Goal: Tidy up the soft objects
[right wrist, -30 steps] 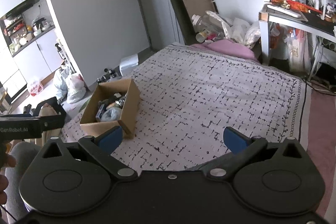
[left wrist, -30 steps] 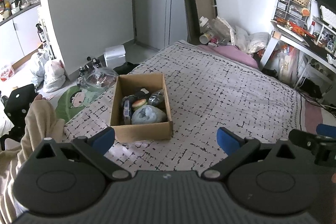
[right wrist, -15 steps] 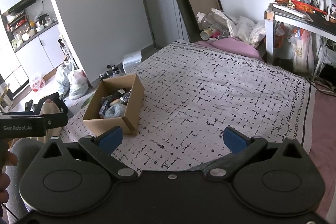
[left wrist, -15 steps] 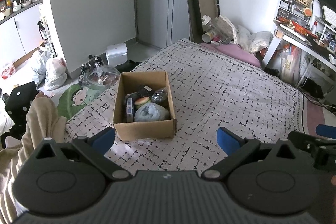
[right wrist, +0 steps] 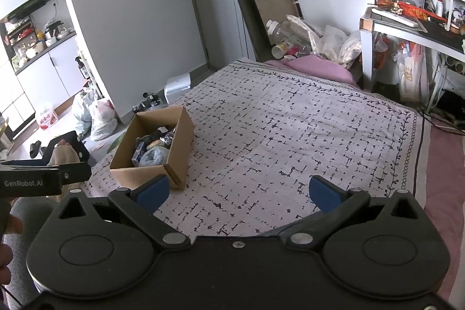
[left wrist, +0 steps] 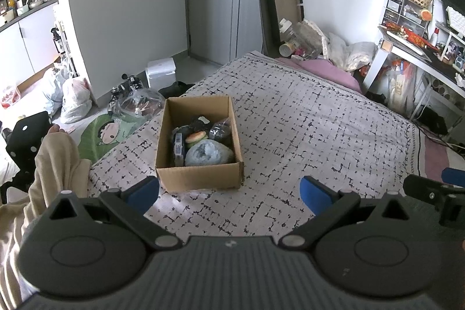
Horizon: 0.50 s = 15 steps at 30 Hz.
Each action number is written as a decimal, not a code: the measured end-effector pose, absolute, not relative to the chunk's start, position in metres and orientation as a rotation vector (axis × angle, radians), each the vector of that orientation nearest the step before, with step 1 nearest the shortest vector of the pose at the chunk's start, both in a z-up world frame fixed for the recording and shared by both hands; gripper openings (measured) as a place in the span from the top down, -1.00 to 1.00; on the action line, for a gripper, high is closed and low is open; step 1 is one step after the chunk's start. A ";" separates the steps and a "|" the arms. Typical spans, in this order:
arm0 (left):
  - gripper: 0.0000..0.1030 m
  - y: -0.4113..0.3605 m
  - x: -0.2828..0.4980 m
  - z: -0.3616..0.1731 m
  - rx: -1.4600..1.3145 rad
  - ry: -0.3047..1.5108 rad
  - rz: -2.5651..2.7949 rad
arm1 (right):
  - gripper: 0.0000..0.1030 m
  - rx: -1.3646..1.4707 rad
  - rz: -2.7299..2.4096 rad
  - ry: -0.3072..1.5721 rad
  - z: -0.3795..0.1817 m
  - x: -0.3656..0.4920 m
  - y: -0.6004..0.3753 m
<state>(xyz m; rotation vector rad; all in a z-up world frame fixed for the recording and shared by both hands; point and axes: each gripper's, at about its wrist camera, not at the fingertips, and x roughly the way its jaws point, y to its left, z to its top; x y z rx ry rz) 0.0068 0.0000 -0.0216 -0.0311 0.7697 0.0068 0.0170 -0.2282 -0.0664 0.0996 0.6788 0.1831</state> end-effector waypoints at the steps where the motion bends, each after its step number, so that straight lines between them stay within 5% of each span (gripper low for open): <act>1: -0.99 0.000 0.006 -0.021 -0.030 0.770 0.007 | -1.00 0.099 0.183 0.678 -0.066 0.017 -0.228; 15: -0.99 -0.002 0.006 -0.021 -0.025 0.770 0.001 | -1.00 0.101 0.177 0.675 -0.065 0.016 -0.231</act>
